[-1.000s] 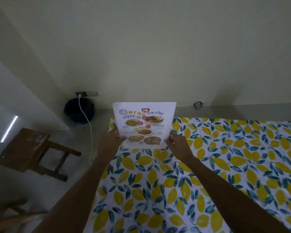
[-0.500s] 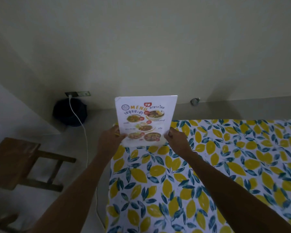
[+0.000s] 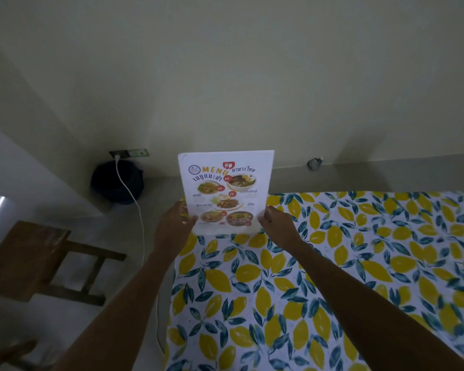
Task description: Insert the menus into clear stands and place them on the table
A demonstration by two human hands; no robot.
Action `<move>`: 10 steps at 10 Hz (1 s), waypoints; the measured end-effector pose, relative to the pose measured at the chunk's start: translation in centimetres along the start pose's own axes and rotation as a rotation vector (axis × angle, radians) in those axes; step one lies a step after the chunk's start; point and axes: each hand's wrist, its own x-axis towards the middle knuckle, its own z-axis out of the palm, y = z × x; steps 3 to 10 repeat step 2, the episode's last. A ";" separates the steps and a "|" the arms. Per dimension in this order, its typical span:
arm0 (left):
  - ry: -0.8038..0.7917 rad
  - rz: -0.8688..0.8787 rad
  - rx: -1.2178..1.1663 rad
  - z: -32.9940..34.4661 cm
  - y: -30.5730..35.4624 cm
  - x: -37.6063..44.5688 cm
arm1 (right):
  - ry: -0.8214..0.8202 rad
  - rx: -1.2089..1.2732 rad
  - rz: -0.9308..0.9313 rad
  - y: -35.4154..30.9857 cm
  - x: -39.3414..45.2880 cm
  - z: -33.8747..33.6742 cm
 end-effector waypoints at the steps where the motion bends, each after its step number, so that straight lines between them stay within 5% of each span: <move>1: 0.046 0.019 -0.018 -0.5 0.8 -0.3 | -0.012 0.010 -0.008 0.2 0.0 -0.7; 10: 0.041 0.037 0.035 -0.4 0.2 -0.2 | -0.013 0.069 -0.005 0.7 -0.2 -1.6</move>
